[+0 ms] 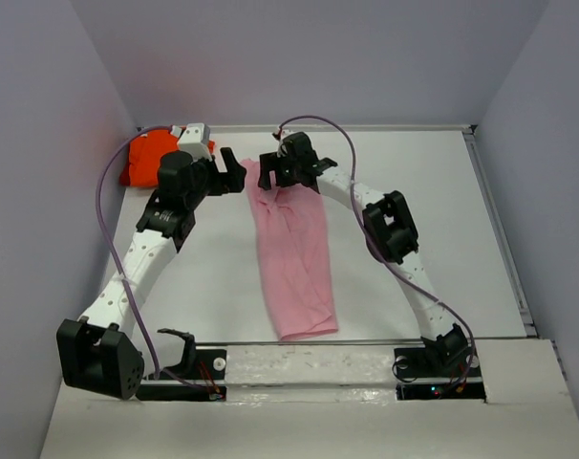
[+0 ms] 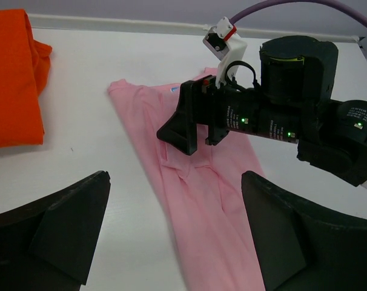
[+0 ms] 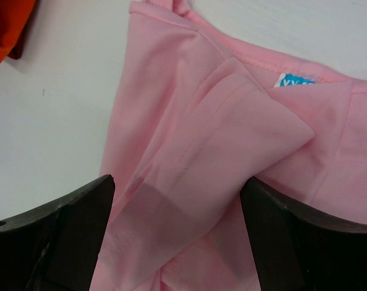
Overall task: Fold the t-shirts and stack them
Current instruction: Rotate the tshirt 90 degrees
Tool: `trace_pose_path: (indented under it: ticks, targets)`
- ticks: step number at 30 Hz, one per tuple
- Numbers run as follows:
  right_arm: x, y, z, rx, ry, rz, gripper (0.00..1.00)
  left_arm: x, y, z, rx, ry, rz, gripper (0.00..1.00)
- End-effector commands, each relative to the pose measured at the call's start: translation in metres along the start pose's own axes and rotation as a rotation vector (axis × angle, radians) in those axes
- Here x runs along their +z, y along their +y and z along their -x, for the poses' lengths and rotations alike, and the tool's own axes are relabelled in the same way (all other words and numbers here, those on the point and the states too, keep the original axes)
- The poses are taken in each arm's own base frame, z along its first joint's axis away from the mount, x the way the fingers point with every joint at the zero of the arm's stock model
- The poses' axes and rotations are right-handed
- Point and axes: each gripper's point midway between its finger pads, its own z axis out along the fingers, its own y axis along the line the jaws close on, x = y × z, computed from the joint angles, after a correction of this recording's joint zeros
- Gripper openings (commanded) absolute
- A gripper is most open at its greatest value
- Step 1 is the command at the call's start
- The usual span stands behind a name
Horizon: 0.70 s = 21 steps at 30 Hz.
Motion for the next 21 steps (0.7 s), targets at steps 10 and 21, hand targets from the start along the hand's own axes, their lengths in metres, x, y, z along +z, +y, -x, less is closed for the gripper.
trace_pose_path:
  ticks: [10, 21]
  targets:
    - [0.002, -0.060, 0.013, 0.256, -0.034, 0.008, 0.87, -0.003, -0.002, 0.025, 0.032, -0.079, -0.006, 0.99]
    - [-0.023, -0.153, 0.047, 0.344, -0.088, -0.075, 0.86, -0.001, -0.001, 0.023, 0.032, -0.069, -0.008, 0.99]
